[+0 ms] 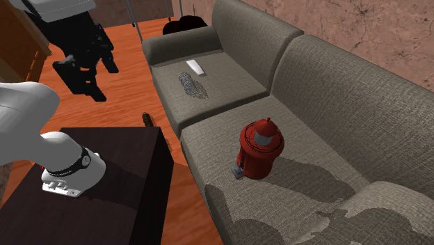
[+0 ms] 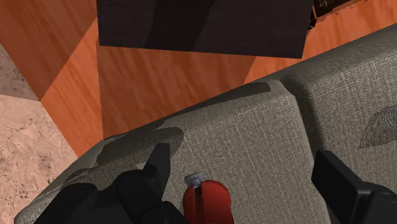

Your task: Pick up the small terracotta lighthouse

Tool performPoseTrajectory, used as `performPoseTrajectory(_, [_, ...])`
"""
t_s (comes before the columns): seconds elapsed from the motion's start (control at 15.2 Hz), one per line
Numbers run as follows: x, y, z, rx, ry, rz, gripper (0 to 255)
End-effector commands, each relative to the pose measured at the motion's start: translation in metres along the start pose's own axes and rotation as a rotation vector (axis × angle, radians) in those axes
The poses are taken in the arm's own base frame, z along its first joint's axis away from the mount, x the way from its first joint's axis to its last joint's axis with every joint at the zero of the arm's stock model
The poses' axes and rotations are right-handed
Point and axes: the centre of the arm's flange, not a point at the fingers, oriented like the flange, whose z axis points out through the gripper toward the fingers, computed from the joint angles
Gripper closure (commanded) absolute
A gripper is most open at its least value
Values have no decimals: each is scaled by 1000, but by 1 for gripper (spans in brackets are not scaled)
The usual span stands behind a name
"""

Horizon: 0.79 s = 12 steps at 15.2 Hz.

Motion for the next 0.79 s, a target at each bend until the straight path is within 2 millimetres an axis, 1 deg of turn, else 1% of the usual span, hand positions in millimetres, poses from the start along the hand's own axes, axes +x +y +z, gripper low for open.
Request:
performPoseTrajectory(0.0, [0,0,0,0,0,0,0])
performPoseTrajectory(0.4, [48,9,45,-20,108,-88,0])
performPoseTrajectory(0.73, [92,14,77,-36,197,-160,0])
